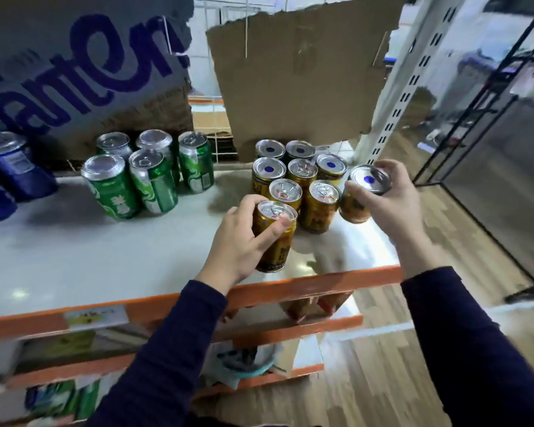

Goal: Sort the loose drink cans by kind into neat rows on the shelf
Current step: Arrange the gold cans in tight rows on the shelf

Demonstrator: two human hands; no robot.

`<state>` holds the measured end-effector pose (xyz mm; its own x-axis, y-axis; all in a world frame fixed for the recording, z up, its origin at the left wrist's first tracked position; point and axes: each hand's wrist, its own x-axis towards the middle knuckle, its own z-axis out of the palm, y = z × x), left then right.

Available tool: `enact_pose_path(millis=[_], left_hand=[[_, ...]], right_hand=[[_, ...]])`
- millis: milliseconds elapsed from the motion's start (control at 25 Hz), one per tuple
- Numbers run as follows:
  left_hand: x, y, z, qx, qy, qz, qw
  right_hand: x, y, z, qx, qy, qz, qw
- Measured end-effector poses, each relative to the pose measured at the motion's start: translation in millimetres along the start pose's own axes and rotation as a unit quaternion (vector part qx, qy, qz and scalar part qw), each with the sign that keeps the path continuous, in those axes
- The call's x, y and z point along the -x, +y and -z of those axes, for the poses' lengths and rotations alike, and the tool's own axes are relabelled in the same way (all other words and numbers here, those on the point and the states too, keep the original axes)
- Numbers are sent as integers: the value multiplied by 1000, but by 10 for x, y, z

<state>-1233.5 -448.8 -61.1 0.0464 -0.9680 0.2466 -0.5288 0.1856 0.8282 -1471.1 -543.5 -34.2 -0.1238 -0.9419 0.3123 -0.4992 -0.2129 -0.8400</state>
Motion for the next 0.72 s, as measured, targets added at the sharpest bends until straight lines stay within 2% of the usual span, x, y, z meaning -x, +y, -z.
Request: enact_pose_path(millis=[160, 400, 480, 600, 720], left_hand=[[37, 18, -143, -9, 33, 31, 999], [93, 72, -317, -29, 62, 35, 997], [70, 101, -405, -53, 85, 12, 995], [14, 164, -549, -67, 99, -11, 993], [-36, 191, -690, -96, 93, -7, 991]], right_hand=[[-244, 300, -223, -26, -53, -16, 998], [-49, 615, -170, -24, -71, -33, 997], [174, 729, -126, 48, -84, -17, 995], [507, 881, -88, 209, -111, 83, 968], [573, 913, -42, 256, -141, 114, 949]])
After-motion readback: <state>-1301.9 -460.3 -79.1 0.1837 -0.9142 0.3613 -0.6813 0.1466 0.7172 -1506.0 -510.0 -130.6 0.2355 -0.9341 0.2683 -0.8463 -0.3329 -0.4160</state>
